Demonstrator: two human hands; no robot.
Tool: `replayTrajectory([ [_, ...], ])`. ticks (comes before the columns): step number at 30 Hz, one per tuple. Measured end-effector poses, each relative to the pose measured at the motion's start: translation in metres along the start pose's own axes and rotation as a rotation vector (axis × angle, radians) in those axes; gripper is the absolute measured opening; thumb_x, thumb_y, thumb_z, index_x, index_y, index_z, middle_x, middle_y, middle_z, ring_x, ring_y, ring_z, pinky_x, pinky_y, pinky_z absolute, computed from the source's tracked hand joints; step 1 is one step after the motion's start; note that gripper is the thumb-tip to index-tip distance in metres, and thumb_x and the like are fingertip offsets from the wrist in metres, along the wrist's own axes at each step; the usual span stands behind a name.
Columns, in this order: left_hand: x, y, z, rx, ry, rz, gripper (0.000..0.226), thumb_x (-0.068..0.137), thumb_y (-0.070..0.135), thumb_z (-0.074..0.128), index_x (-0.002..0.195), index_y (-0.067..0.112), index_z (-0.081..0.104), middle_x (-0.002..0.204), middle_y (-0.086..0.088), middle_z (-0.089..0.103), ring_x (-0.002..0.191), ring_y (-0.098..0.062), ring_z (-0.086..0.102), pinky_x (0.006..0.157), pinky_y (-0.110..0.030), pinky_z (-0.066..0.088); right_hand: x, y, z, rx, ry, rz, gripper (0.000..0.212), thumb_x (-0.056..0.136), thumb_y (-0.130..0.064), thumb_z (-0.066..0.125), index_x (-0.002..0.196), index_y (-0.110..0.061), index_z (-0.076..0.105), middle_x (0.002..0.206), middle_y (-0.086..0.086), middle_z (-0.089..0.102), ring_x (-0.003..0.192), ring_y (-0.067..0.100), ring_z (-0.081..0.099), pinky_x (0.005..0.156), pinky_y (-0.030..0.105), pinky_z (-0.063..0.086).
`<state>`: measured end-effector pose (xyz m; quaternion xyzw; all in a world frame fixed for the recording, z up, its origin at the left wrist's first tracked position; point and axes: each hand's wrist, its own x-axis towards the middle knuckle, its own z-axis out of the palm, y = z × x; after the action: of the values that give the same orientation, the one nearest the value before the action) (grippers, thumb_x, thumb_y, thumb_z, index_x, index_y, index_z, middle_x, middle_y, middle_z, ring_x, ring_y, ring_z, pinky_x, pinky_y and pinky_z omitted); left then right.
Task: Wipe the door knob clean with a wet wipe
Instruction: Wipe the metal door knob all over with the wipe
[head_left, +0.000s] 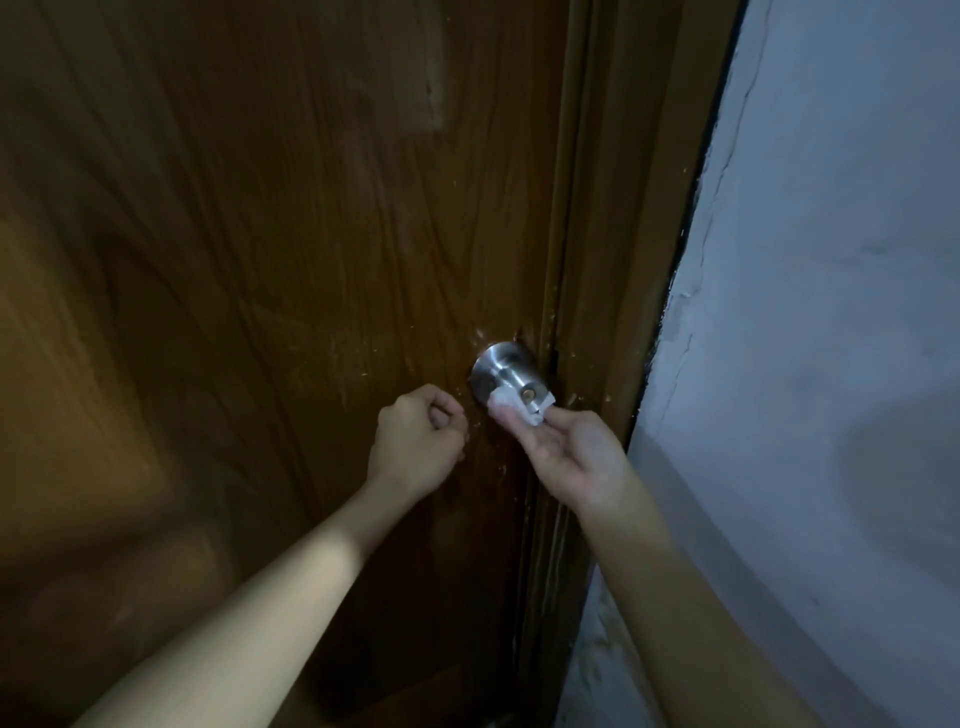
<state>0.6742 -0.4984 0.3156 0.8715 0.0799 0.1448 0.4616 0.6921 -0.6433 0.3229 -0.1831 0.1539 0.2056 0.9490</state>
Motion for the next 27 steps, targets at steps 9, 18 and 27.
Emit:
replayTrajectory([
  [9, 0.004, -0.006, -0.01, -0.04, 0.022, -0.044, 0.016, 0.086, 0.01, 0.057, 0.076, 0.022, 0.058, 0.07, -0.002, 0.07, 0.059, -0.01, 0.066, 0.06, -0.025, 0.053, -0.013, -0.006, -0.004, 0.006, -0.211, -0.182, 0.034, 0.085, 0.004, 0.048, 0.118, 0.011, 0.049, 0.116, 0.028, 0.06, 0.093, 0.03, 0.069, 0.07, 0.03, 0.06],
  [18, 0.007, 0.0, -0.003, -0.036, 0.013, -0.018, 0.016, 0.084, 0.01, 0.058, 0.075, 0.023, 0.058, 0.07, -0.002, 0.07, 0.06, -0.011, 0.067, 0.064, -0.031, 0.055, 0.025, 0.004, -0.011, -1.738, -0.356, -1.265, 0.026, 0.093, -0.006, 0.046, 0.116, -0.007, 0.059, 0.117, 0.007, 0.063, 0.113, 0.004, 0.05, 0.101, 0.025, 0.043],
  [27, 0.005, -0.001, -0.005, -0.031, 0.024, -0.031, 0.016, 0.085, 0.009, 0.057, 0.075, 0.022, 0.058, 0.069, -0.001, 0.069, 0.06, -0.011, 0.066, 0.063, -0.029, 0.054, 0.043, 0.005, -0.068, -2.284, -0.338, -1.678, 0.034, 0.072, 0.008, 0.061, 0.102, -0.007, 0.066, 0.114, 0.008, 0.067, 0.132, 0.027, 0.033, 0.104, 0.064, 0.013],
])
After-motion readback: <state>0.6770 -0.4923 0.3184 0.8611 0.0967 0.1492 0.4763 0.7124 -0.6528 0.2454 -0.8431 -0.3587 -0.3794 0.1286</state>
